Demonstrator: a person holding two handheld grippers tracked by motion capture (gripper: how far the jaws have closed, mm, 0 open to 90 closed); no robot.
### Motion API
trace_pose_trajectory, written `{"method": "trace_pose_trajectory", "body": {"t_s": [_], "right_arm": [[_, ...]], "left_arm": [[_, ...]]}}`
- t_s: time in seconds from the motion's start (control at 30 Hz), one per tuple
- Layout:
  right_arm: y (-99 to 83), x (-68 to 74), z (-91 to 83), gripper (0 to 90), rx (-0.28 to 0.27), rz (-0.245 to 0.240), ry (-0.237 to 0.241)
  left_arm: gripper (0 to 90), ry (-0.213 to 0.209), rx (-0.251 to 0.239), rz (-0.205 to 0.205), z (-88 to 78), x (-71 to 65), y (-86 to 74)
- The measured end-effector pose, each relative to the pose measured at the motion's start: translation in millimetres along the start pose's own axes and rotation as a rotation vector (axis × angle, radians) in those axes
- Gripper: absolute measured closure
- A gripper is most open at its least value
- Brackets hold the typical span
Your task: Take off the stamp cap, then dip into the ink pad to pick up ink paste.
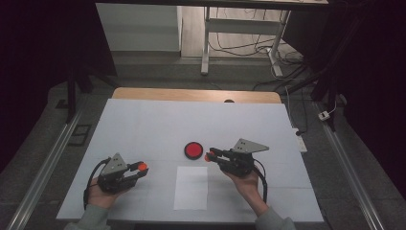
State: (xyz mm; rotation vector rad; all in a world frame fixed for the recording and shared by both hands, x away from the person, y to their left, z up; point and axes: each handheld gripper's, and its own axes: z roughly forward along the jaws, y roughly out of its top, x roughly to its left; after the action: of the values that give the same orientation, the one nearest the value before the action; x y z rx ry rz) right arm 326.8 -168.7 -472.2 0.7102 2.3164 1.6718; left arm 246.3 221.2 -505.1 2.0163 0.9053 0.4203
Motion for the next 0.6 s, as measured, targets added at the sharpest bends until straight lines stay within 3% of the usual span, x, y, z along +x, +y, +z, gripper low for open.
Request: {"method": "trace_pose_trajectory", "body": {"t_s": [0.6], "right_arm": [[7.1,-6.1,26.8,73.7,0.032,-0.012,-0.001]], "left_arm": [[65.0,-0.003,0.002,-0.010,1.1,0.0,-1.2]]}}
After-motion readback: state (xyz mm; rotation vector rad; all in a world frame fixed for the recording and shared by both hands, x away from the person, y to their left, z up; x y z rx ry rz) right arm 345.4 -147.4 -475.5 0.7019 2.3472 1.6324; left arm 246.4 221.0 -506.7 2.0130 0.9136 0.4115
